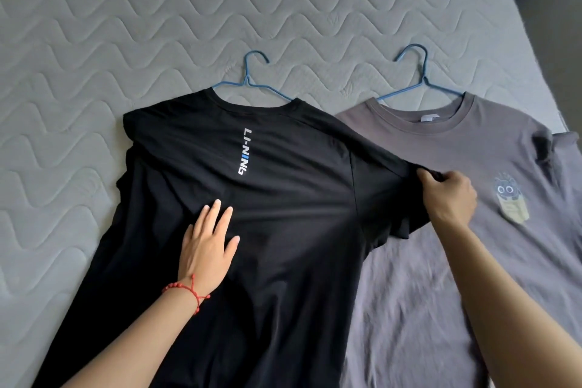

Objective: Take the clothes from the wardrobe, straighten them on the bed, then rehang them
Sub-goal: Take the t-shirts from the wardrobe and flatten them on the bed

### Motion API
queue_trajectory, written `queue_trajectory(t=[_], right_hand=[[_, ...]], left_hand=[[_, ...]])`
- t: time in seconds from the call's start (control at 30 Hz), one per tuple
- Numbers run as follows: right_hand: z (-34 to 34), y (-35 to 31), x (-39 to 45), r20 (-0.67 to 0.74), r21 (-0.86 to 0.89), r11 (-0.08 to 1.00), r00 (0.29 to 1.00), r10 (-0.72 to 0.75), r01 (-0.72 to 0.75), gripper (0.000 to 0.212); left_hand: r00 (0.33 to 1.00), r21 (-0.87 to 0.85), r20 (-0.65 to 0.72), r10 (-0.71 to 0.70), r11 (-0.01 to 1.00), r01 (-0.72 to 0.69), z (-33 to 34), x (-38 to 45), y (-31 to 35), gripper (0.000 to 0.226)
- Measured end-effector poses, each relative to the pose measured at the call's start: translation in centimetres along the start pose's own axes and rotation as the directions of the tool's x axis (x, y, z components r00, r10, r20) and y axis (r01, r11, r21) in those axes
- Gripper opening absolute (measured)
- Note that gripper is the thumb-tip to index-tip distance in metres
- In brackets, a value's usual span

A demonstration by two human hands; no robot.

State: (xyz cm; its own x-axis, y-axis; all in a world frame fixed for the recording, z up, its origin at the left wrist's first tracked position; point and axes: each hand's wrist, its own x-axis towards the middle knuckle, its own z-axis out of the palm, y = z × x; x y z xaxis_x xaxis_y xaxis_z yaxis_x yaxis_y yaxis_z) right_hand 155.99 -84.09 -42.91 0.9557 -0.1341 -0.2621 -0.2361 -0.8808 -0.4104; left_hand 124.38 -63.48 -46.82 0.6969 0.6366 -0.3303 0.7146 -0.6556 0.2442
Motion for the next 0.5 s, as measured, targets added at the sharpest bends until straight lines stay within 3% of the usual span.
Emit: queue_trajectory(t=[0.07, 0.2, 0.3, 0.37, 0.43, 0.5], right_hand=[[-0.1, 1.0, 0.0, 0.058, 0.048, 0.998, 0.998, 0.038, -0.041, 0.05], [1.0, 2.2, -2.3, 0.277, 0.362, 0.922, 0.96, 0.033, -0.136, 0.059], [1.8, 2.8, -3.4, 0.316, 0.399, 0.905, 0.949, 0.018, -0.15, 0.062], [1.7, 2.4, -3.6, 0.177, 0.306, 0.945, 0.982, 0.064, -0.117, 0.05], [1.2, 1.8, -3.9, -0.1, 0.126, 0.986, 0.987, 0.124, -0.111, 0.046], [1.5, 0.8, -4.8, -0.257, 0.032, 0.999, 0.966, 0.041, -0.034, 0.047]], left_hand=[[0.999, -0.014, -0.026, -0.029, 1.0, 0.028, 0.0, -0.3, 0.0, 0.055], [0.994, -0.033, -0.036, -0.1, 0.995, 0.099, 0.3, -1.6, -0.1, 0.059], [0.993, -0.03, -0.034, -0.116, 0.993, 0.115, 0.7, -2.8, -0.9, 0.061], [0.993, -0.016, -0.038, -0.113, 0.994, 0.112, 0.8, -3.3, -1.8, 0.057], [0.995, 0.017, -0.028, -0.096, 0.995, 0.097, 0.9, -3.6, -2.7, 0.056], [0.998, 0.04, -0.012, -0.069, 0.997, 0.069, 0.9, -3.8, -3.3, 0.059]])
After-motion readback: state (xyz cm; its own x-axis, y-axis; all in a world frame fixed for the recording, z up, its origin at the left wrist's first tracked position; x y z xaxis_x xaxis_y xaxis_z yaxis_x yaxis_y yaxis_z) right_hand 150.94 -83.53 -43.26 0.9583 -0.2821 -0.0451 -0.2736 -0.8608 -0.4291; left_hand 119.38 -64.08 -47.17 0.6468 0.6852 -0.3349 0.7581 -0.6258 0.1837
